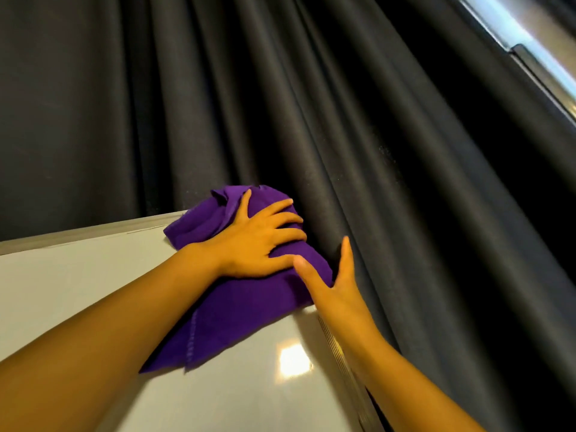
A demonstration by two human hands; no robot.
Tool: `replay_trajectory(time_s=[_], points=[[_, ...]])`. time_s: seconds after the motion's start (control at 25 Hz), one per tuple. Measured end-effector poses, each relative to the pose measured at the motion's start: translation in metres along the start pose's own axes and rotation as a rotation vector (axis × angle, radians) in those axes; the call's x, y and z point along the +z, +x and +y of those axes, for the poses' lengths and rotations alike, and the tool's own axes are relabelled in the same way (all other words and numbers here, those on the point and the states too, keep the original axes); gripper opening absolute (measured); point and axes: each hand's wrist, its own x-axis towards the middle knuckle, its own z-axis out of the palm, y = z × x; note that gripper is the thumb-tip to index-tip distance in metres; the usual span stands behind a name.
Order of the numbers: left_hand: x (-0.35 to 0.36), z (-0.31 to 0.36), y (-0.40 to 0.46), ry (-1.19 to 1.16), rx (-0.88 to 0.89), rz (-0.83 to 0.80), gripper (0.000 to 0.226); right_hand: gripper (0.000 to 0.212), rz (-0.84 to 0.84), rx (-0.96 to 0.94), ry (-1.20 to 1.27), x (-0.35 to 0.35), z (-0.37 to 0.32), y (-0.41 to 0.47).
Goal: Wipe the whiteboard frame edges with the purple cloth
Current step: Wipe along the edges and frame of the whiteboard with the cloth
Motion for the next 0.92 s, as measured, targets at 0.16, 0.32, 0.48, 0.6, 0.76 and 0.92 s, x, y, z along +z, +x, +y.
replay_trajectory(time_s=[0.16, 0.32, 0.48, 0.6, 0.76, 0.92], points=[[-0.006, 0.007, 0.012, -0.001, -0.008, -0.076, 0.041, 0.085, 0.061, 0.03, -0.189, 0.007, 0.006, 0.006], [-0.004, 0.02, 0.013, -0.019, 0.05, -0.117, 0.036, 0.085, 0.011, -0.006, -0.241, 0.004, 0.01, -0.005], [0.004, 0.04, -0.004, -0.081, 0.072, -0.134, 0.038, 0.095, -0.073, 0.006, -0.233, -0.005, 0.019, -0.022], [0.013, 0.064, -0.024, -0.127, 0.071, -0.131, 0.043, 0.097, -0.141, 0.032, -0.297, -0.014, 0.029, -0.044], [0.018, 0.09, -0.036, -0.141, 0.067, -0.117, 0.047, 0.067, -0.156, 0.058, -0.314, -0.023, 0.032, -0.077], [0.022, 0.11, -0.041, -0.134, 0.093, -0.104, 0.047, 0.049, -0.059, 0.019, -0.468, -0.026, 0.042, -0.126]])
